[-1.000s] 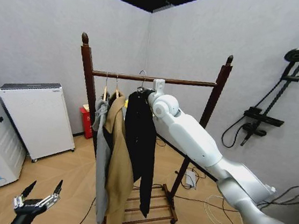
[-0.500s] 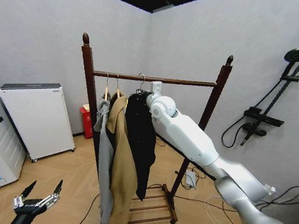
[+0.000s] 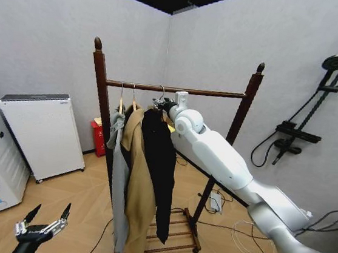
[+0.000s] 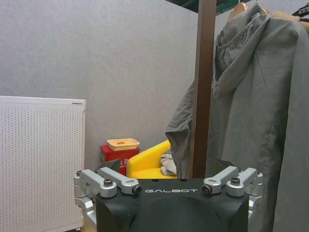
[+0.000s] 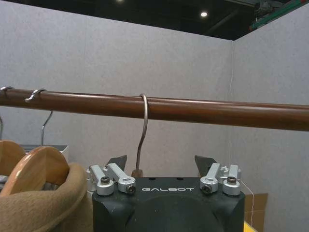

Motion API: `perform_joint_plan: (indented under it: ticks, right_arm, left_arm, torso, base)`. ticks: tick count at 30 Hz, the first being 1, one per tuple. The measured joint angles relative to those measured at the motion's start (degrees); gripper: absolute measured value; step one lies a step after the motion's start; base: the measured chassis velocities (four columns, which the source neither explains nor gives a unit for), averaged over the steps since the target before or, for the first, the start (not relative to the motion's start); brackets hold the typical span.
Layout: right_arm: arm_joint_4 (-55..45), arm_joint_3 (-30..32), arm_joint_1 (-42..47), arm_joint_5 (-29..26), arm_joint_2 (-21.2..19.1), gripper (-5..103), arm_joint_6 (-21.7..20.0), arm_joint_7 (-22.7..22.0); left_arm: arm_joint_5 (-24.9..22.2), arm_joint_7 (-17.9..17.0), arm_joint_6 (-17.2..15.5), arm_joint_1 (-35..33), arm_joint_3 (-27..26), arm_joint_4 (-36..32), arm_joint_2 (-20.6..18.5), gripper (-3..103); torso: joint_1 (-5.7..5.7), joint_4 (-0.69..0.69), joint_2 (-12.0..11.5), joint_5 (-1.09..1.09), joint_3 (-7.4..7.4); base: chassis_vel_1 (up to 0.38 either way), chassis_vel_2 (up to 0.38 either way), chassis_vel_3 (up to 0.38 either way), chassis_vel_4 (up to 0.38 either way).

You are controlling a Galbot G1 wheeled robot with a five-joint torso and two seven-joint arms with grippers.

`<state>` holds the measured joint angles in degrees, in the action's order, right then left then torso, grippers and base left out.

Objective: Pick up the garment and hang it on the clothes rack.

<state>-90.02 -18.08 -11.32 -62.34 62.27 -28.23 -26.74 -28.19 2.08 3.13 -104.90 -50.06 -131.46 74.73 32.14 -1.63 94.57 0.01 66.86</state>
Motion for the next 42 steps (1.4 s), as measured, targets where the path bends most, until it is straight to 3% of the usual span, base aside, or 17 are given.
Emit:
perform_joint_plan:
  ticks: [2, 4, 7, 10, 13, 14, 15, 16, 18, 20, 23, 25, 29, 42]
  right_arm:
    - [-1.06, 0.25, 0.49, -0.54, -0.58, 78, -0.01, -0.44]
    - [-9.78, 2.19, 4.78, -4.82, -4.74, 93, -0.11, -3.92]
    - [-13.36, 3.12, 7.04, -6.34, -6.42, 97, -0.18, -5.18]
    - [-19.88, 5.93, 14.65, -7.10, -9.94, 100, -0.48, -6.56]
    - [-26.99, 13.13, 26.27, -2.07, -13.22, 100, -0.68, -6.08]
    - [-26.99, 13.13, 26.27, -2.07, -13.22, 100, -0.68, -6.08]
    - [-29.21, 17.38, 33.04, 1.06, -13.97, 100, -0.89, -4.84]
    - [-29.21, 17.38, 33.04, 1.06, -13.97, 100, -0.89, -4.84]
    - [-32.29, 25.32, 45.18, 7.65, -14.57, 100, -0.30, -1.90]
    - [-34.84, 29.16, 54.48, 12.19, -14.00, 100, 1.43, -0.87]
    - [-35.78, 30.17, 58.32, 14.21, -13.42, 100, 2.22, -0.68]
    - [-37.54, 31.76, 65.30, 18.87, -11.25, 100, 3.25, -0.29]
    - [-38.02, 32.29, 68.91, 22.89, -9.24, 100, 3.71, 0.07]
    - [-38.81, 31.59, 69.54, 23.71, -9.25, 100, 2.89, 0.08]
  left_arm:
    - [0.00, 0.00, 0.00, 0.00, 0.00, 0.00, 0.00, 100]
    - [0.00, 0.00, 0.00, 0.00, 0.00, 0.00, 0.00, 100]
    - [0.00, 0.00, 0.00, 0.00, 0.00, 0.00, 0.00, 100]
    - [0.00, -0.01, 0.00, 0.00, -0.01, 0.00, 0.00, 100]
    - [0.00, 0.00, 0.00, 0.00, 0.00, 0.00, 0.00, 100]
    - [0.00, 0.00, 0.00, 0.00, 0.00, 0.00, 0.00, 100]
    - [0.00, 0.00, 0.00, 0.00, 0.00, 0.00, 0.00, 100]
    - [0.00, 0.00, 0.00, 0.00, 0.00, 0.00, 0.00, 100]
    - [0.00, 0.01, 0.00, 0.00, 0.00, 0.00, -0.01, 100]
    - [0.00, 0.00, 0.00, 0.00, 0.00, 0.00, 0.00, 100]
    - [0.00, 0.01, 0.00, 0.00, 0.00, 0.00, 0.00, 100]
    - [0.00, 0.00, 0.00, 0.00, 0.00, 0.00, 0.00, 100]
    - [0.00, 0.00, 0.00, 0.00, 0.00, 0.00, 0.00, 100]
    - [0.00, 0.00, 0.00, 0.00, 0.00, 0.00, 0.00, 100]
  torso:
    - [0.00, 0.00, 0.00, 0.00, 0.00]
    - [0.00, 0.01, 0.00, -0.01, 0.00]
    - [0.00, 0.01, 0.00, -0.01, -0.01]
    - [0.00, 0.01, 0.00, 0.00, 0.00]
    - [-0.01, 0.02, 0.00, -0.02, -0.01]
    - [-0.01, 0.02, 0.00, -0.02, -0.01]
    - [0.00, 0.02, 0.00, 0.00, 0.00]
    - [0.00, 0.02, 0.00, 0.00, 0.00]
    - [-0.01, -0.02, 0.00, 0.00, 0.00]
    - [-0.01, -0.01, 0.00, 0.00, -0.01]
    - [-0.01, -0.02, 0.00, 0.01, 0.00]
    - [-0.01, 0.00, 0.01, -0.01, -0.01]
    - [-0.01, 0.03, 0.00, -0.02, 0.00]
    - [-0.01, 0.01, 0.00, -0.02, 0.00]
  base:
    - [0.000, 0.000, 0.000, 0.000]
    - [0.000, 0.000, 0.000, 0.000]
    - [0.000, 0.000, 0.000, 0.000]
    - [0.000, 0.000, 0.000, 0.000]
    - [0.000, 0.000, 0.000, 0.000]
    - [0.000, 0.000, 0.000, 0.000]
    - [0.000, 0.000, 0.000, 0.000]
    - [0.000, 0.000, 0.000, 0.000]
    - [0.000, 0.000, 0.000, 0.000]
    - [0.000, 0.000, 0.000, 0.000]
    - [0.000, 0.000, 0.000, 0.000]
    - [0.000, 0.000, 0.000, 0.000]
    - [0.000, 0.000, 0.000, 0.000]
    - [0.000, 0.000, 0.000, 0.000]
